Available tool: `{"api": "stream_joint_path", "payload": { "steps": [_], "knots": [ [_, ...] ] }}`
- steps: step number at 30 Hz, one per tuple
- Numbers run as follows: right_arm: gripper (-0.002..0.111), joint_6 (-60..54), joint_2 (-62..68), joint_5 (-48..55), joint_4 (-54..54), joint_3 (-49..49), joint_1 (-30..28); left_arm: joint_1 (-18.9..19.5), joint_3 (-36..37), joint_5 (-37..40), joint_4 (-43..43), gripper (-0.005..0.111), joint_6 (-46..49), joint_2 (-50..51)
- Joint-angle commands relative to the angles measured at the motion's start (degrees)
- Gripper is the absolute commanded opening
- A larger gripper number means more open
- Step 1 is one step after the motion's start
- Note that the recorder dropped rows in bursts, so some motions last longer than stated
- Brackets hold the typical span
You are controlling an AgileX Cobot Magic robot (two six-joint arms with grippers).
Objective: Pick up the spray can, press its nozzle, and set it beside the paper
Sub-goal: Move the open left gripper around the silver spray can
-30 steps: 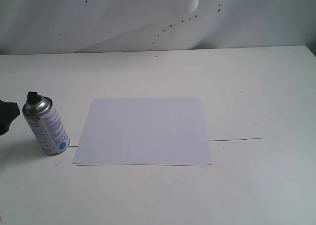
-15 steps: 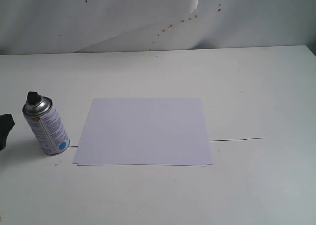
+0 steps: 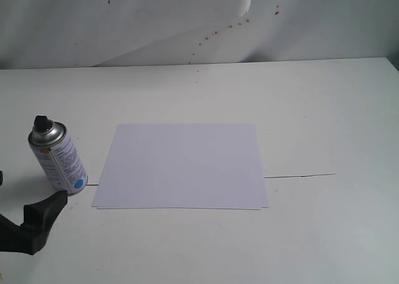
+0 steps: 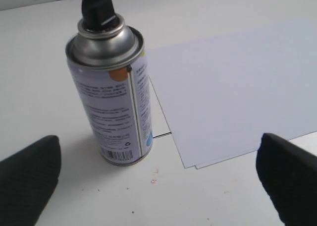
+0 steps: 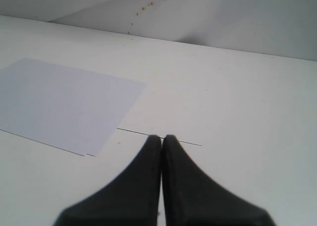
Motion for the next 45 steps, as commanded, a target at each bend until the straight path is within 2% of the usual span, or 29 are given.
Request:
{"api": "stream_joint_path", "payload": {
  "steps": [1,6,13,19,26,30,45],
  "knots": [
    [0.000,0.01,-0.35,-0.07,0.00,0.18,-0.52,-0.24,0.74,-5.64,0.35,0.105,-0.80,3.96],
    [0.000,0.01,-0.35,-0.07,0.00,0.18,-0.52,-0.24,0.74,-10.91,0.21,0.105,-0.80,8.25],
    [0.000,0.01,-0.35,-0.07,0.00,0.18,-0.52,0.75,0.74,-13.48,-5.79,0.105,-0.09,13.05],
    [0.000,0.01,-0.35,-0.07,0.00,0.18,-0.52,1.50,1.36,-20.27,-6.88,0.105,-0.09,15.56],
    [0.000,0.01,-0.35,-0.07,0.00,0.18,-0.52,1.50,1.36,-24.50,-13.43,0.105,3.06,18.70],
    [0.000,0.01,-0.35,-0.07,0.00,0.18,-0.52,1.50,1.36,-28.13,-13.21,0.105,2.79,20.91],
    [0.000,0.01,-0.35,-0.07,0.00,0.18,-0.52,1.50,1.36,-27.63,-11.57,0.105,2.26,21.87]
  ]
}}
